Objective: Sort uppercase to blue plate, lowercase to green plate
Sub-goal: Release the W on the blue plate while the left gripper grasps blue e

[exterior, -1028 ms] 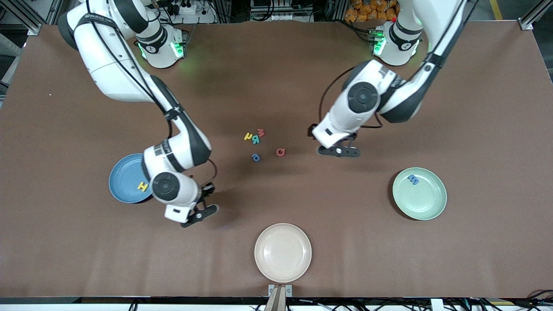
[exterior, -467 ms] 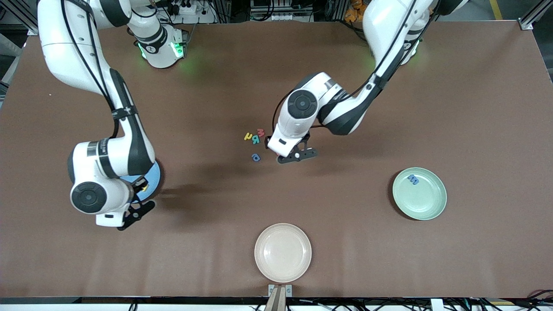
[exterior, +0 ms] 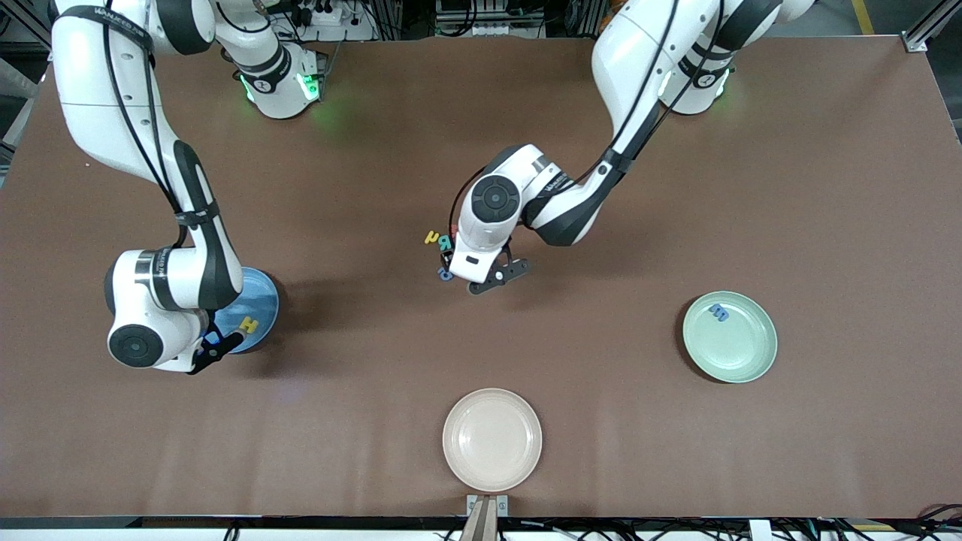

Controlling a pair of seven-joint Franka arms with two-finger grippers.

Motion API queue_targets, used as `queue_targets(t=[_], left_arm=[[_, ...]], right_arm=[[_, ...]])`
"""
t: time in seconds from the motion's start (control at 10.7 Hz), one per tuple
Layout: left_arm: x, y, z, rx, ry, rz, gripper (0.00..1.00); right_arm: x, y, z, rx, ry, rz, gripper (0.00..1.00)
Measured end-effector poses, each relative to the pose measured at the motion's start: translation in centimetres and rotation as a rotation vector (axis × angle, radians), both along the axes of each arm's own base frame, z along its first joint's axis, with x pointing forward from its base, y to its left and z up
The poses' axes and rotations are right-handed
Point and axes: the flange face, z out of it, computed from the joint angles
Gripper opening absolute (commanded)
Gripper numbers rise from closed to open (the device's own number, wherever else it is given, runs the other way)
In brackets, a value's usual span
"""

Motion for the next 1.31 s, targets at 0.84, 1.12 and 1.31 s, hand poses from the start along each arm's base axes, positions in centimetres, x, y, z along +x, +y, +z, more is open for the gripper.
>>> queue_targets(t=[0.84,1.12,1.31], left_arm=[[-0.4,-3.6,-5.5,0.018,0.011,0.109,0.77],[-0.6,-4.1,-5.5,0.016,0.005,0.103,0.75],[-0.5,-4.2,-5.7,0.013,-0.013,0.104,0.75]], right_arm=[[0.0,6.0,5.1,0.039,-0.087,-0.209,0.69],[-0.9,11.7,9.0,0.03,-0.11,-0.352,0.71],[-2.0,15.1,12.2,-0.003,-0.127,-0.418,0.71]])
